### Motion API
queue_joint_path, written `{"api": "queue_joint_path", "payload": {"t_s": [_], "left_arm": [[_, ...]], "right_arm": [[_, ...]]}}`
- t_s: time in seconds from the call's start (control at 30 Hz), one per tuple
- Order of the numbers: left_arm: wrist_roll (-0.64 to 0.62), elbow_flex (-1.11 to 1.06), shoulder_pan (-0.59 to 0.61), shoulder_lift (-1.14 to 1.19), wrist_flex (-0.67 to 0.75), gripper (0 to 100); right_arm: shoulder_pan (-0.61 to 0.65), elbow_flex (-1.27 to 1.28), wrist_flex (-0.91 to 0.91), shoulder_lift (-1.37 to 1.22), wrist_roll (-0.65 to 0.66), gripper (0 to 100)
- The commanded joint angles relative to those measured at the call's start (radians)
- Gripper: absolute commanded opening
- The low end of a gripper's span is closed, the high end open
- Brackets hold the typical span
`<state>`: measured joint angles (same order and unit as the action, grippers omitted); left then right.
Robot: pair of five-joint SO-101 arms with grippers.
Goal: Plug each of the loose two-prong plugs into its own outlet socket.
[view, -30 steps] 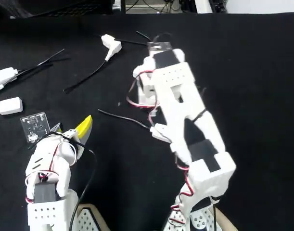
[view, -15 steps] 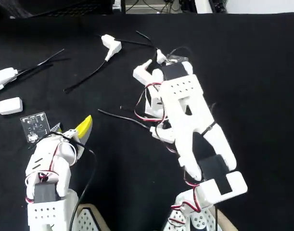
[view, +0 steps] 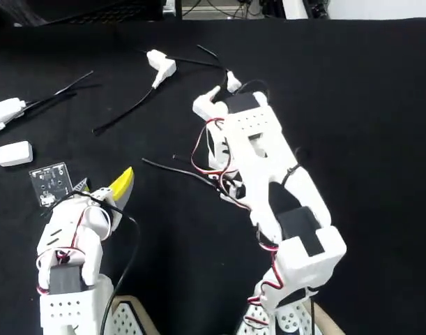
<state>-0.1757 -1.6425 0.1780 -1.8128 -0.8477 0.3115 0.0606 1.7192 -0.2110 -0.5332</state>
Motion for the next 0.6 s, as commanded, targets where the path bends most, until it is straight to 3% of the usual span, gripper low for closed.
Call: {"api": "queue_joint_path", "payload": {"t_s": [0.0,0.57], "left_arm": [[-0.002,0.025,0.005,-0.009,0.005,34],[-0.002,0.025,0.002,-0.009,0.003,34]], "right_arm": [[-0.026,-0.008,-0.003,0.002,-0.014,1.2],[-0.028,0.001,-0.074,-0.005,-0.061,1.2]]}}
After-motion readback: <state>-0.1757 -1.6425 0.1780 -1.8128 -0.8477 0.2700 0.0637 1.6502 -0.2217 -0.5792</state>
